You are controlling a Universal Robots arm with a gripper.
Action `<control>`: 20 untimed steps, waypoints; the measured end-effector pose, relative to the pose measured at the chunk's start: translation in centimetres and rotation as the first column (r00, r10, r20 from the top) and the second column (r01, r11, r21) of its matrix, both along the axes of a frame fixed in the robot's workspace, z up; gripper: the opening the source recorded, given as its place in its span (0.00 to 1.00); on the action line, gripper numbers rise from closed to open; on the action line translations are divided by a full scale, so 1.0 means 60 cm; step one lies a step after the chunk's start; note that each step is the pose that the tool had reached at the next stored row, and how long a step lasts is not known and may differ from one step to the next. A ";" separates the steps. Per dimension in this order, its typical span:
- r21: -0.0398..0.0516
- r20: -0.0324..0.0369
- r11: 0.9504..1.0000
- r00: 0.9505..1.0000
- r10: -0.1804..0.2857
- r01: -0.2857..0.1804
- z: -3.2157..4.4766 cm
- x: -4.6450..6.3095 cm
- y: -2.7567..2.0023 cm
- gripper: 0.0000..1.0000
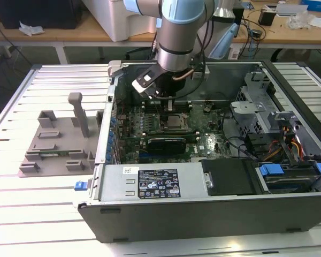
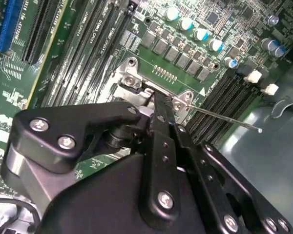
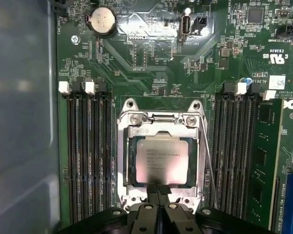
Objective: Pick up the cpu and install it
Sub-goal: 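Close the cpu cover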
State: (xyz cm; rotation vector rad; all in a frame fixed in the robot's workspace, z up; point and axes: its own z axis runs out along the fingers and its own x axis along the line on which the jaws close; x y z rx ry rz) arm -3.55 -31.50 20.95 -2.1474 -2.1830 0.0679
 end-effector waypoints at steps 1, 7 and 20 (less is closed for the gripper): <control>0.002 0.000 1.000 1.000 0.000 0.000 -0.001 -0.001 0.0000 0.11; 0.006 0.000 1.000 1.000 0.001 -0.001 -0.008 -0.008 -0.0001 0.11; 0.015 -0.007 1.000 1.000 0.008 -0.008 0.056 0.055 -0.0001 0.11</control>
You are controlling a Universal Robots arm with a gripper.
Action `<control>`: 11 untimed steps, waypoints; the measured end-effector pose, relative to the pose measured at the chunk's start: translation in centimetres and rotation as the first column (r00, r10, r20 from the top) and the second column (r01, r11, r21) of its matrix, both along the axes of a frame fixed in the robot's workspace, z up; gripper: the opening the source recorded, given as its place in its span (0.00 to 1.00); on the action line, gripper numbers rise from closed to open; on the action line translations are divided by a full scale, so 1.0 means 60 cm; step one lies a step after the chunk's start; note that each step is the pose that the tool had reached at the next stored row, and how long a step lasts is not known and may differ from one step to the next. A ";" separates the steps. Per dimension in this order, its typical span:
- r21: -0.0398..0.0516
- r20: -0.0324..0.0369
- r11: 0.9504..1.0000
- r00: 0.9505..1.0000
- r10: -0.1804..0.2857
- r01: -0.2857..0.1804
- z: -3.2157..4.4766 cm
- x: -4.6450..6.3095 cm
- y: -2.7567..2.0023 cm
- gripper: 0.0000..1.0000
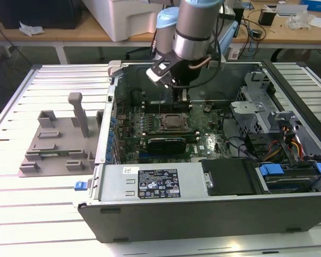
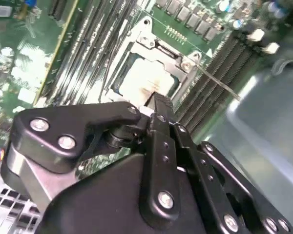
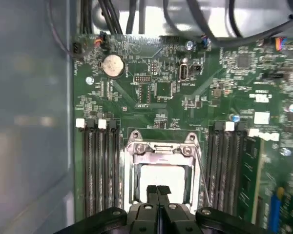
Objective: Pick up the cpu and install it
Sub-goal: 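Close the cpu cover, then install the first cpu locking lever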
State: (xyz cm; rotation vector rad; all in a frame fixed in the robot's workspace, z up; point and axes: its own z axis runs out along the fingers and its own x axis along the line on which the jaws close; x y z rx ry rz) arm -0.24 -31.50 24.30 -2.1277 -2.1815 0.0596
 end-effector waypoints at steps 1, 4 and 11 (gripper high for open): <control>0.000 0.000 1.000 1.000 0.000 0.000 0.013 0.000 0.0000 0.11; 0.000 0.000 1.000 1.000 0.000 0.000 0.057 0.000 0.0000 0.11; 0.000 0.000 1.000 1.000 0.030 -0.030 0.062 0.000 -0.0001 0.11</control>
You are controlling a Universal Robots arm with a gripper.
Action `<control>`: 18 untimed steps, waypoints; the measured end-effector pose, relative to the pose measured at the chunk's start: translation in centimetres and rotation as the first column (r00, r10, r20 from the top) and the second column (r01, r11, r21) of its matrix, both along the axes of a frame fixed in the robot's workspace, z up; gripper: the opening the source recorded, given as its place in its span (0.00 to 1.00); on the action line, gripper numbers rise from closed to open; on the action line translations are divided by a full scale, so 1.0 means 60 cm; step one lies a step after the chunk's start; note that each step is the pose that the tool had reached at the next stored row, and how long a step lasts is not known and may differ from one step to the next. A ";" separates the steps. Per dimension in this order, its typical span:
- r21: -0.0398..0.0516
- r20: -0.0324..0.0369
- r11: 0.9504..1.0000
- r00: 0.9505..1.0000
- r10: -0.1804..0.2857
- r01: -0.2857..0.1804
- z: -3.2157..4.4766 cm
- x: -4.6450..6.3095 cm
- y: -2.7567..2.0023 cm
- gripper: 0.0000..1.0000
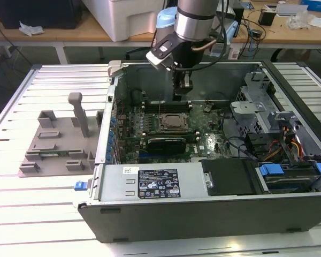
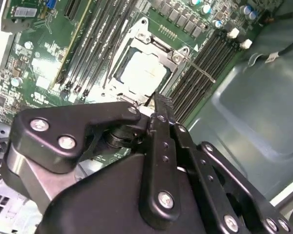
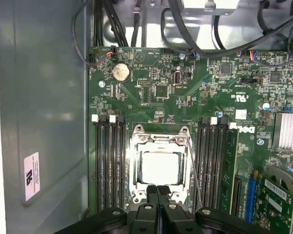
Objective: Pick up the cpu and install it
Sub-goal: 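Install the first cpu locking lever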
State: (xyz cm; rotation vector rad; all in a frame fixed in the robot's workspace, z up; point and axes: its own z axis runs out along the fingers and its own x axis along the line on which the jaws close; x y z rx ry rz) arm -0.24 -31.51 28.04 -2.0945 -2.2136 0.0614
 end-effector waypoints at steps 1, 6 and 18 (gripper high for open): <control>0.000 0.000 0.999 0.999 0.047 -0.047 0.000 0.000 0.0000 0.11; 0.000 0.000 0.986 0.986 0.168 -0.168 0.000 0.000 0.0001 0.11; 0.011 0.004 0.843 0.843 0.537 -0.537 0.000 0.000 0.0001 0.11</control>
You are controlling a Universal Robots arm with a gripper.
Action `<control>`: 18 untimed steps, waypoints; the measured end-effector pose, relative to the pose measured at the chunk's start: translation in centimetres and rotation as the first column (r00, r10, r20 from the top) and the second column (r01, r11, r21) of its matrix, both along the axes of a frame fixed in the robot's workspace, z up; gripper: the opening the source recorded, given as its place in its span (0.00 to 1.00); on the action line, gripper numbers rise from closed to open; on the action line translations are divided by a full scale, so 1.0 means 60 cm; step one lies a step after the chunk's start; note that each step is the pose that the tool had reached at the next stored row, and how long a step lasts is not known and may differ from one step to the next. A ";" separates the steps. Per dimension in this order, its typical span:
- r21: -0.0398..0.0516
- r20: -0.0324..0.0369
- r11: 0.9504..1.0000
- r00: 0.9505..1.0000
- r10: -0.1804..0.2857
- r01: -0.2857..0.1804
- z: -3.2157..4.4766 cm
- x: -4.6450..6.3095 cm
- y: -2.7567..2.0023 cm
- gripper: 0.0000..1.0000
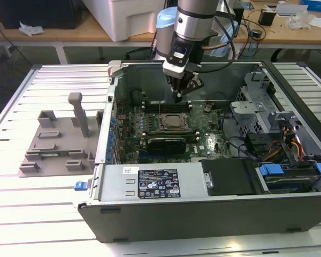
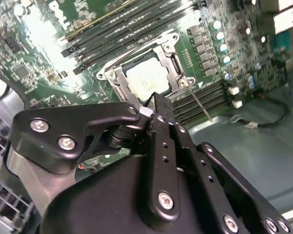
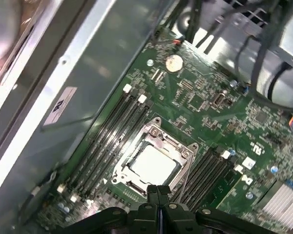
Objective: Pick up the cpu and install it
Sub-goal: 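Install the first cpu locking lever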
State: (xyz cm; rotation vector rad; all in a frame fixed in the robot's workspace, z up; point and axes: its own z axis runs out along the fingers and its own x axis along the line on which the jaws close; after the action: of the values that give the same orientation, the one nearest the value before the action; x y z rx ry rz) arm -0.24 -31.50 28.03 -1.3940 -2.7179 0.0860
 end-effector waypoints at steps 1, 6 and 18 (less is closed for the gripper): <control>0.000 0.000 1.000 1.000 0.017 -0.017 0.000 0.000 0.0000 0.11; 0.001 0.000 0.986 0.986 0.166 -0.166 0.000 0.000 0.0000 0.11; 0.007 0.002 0.914 0.914 0.405 -0.405 0.000 0.000 0.0000 0.11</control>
State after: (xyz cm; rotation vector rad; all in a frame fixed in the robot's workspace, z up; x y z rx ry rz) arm -0.24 -31.50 28.03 -0.8039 -2.9576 0.1020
